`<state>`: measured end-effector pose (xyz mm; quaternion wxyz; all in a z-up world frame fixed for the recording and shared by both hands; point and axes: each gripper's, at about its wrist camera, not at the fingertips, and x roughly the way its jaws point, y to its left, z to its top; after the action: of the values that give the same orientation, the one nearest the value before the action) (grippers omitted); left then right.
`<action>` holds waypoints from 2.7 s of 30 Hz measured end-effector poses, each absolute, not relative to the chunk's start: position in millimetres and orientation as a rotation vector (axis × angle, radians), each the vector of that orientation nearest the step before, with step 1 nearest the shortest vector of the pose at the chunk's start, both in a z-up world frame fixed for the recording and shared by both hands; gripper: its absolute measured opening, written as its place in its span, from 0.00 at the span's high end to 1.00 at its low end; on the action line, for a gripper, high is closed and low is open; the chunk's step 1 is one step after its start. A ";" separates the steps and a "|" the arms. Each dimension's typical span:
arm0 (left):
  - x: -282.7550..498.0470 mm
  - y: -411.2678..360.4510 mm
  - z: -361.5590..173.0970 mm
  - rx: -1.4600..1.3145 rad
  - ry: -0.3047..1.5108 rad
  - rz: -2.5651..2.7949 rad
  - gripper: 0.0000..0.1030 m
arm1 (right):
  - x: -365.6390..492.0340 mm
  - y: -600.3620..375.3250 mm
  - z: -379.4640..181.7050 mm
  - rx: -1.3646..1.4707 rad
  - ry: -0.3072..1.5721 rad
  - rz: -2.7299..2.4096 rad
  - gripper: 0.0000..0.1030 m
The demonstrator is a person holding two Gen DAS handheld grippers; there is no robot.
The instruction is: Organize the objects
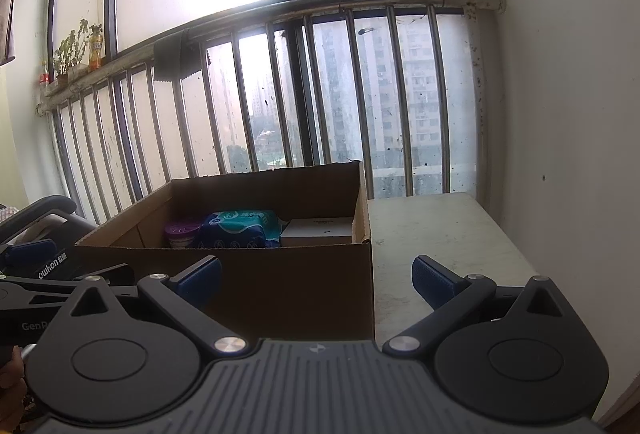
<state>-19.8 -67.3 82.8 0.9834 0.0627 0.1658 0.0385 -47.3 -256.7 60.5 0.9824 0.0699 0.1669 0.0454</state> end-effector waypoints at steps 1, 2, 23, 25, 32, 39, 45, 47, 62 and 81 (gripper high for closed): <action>-20.4 -67.5 82.8 0.127 0.332 0.075 0.00 | -47.4 -257.3 60.7 0.149 0.334 0.100 0.00; -20.4 -67.7 82.7 0.128 0.333 0.074 0.00 | -47.3 -257.7 61.0 0.155 0.333 0.109 0.00; -20.2 -71.5 80.5 0.131 0.331 0.062 0.00 | -47.6 -253.4 62.0 0.142 0.329 0.110 0.00; -20.0 -72.7 80.1 0.140 0.330 0.066 0.00 | -47.6 -253.0 61.5 0.141 0.330 0.113 0.00; -19.5 -71.7 78.7 0.138 0.336 0.068 0.00 | -46.4 -252.7 60.6 0.142 0.335 0.108 0.00; -19.2 -70.6 79.1 0.138 0.333 0.073 0.00 | -47.6 -250.1 61.1 0.130 0.332 0.115 0.00; -19.3 -70.4 79.4 0.136 0.332 0.070 0.00 | -48.7 -249.7 61.4 0.132 0.330 0.118 0.00; -19.4 -70.4 79.4 0.135 0.332 0.068 0.00 | -49.0 -250.1 61.5 0.131 0.329 0.115 0.00; -16.8 -67.6 78.0 0.109 0.341 0.049 0.00 | -51.0 -248.8 62.9 0.129 0.325 0.113 0.00; -16.9 -67.2 78.0 0.116 0.339 0.069 0.00 | -47.7 -247.7 63.7 0.113 0.329 0.109 0.00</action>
<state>-16.9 -67.2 78.0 0.9834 0.0576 0.1684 0.0341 -47.7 -247.7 63.7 0.9834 0.0561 0.1637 0.0543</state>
